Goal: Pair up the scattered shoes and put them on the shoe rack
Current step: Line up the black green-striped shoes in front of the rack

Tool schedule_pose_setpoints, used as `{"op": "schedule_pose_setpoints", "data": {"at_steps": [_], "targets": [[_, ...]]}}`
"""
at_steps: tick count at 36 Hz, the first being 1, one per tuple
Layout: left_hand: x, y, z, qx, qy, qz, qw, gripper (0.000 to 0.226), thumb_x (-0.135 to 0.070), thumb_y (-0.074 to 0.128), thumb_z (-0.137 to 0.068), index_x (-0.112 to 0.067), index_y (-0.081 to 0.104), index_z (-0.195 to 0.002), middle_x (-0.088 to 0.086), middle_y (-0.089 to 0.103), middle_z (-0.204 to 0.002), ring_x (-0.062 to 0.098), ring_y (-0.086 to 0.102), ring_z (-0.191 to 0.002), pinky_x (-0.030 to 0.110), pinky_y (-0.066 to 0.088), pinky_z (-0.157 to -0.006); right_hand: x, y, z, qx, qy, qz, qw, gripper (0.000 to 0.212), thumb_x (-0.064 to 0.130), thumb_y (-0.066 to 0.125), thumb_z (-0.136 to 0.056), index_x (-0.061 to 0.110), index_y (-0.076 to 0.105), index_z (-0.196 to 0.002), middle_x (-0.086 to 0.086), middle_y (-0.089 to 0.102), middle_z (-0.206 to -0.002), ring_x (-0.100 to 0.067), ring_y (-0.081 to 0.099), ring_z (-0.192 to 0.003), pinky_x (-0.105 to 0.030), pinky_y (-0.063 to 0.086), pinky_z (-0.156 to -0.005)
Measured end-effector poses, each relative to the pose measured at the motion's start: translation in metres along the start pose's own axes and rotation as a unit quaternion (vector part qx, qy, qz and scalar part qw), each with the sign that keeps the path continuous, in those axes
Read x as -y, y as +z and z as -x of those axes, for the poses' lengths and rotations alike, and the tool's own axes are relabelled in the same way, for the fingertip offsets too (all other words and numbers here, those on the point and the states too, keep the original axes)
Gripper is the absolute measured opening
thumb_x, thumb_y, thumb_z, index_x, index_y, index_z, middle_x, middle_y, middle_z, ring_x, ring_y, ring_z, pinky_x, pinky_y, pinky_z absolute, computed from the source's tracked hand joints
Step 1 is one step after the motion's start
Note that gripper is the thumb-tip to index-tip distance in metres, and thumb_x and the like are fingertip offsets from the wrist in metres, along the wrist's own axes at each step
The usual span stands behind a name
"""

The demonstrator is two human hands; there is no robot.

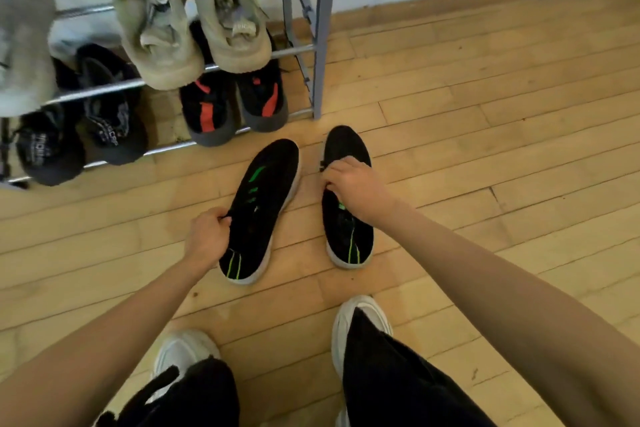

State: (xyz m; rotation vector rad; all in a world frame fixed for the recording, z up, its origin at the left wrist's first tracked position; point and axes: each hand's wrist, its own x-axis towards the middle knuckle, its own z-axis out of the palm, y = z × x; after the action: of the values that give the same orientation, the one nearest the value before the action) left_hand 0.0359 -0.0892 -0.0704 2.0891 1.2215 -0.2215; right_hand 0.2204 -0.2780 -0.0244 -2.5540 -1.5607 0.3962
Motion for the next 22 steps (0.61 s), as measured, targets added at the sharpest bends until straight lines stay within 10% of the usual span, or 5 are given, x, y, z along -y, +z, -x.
{"op": "schedule_pose_setpoints", "data": {"at_steps": [4,12,22], "targets": [[0.006,-0.012,-0.002,-0.024,-0.041,0.162,0.986,0.025,-0.008,0.04,-0.096,-0.012,0.065,-0.098,0.015,0.066,-0.109,0.027,0.063,-0.091,0.038,0.052,-0.076,0.031,0.003,-0.021,-0.07,0.03,-0.186,0.98,0.031,0.008,0.051,-0.092,0.011,0.059,-0.122,-0.007,0.058,-0.126,-0.023,0.048,-0.122,-0.035,0.04,-0.102],[0.007,0.003,0.021,0.108,-0.037,0.021,0.993,0.075,-0.036,0.078,-0.07,-0.009,0.043,-0.131,0.01,0.051,-0.121,0.028,0.055,-0.109,0.038,0.048,-0.09,0.03,0.036,0.008,-0.052,0.222,-0.127,0.965,0.064,0.016,0.061,-0.086,0.015,0.031,-0.143,-0.011,0.038,-0.142,-0.029,0.034,-0.133,-0.04,0.034,-0.11],[0.008,-0.002,0.018,0.14,-0.05,-0.049,0.988,0.077,-0.043,0.076,-0.071,-0.006,0.041,-0.129,0.016,0.046,-0.125,0.032,0.055,-0.108,0.039,0.051,-0.088,0.014,0.047,0.023,0.027,0.464,-0.311,0.829,0.063,0.036,0.067,-0.083,0.004,0.041,-0.129,-0.015,0.054,-0.124,-0.032,0.057,-0.111,-0.042,0.052,-0.087]]}}
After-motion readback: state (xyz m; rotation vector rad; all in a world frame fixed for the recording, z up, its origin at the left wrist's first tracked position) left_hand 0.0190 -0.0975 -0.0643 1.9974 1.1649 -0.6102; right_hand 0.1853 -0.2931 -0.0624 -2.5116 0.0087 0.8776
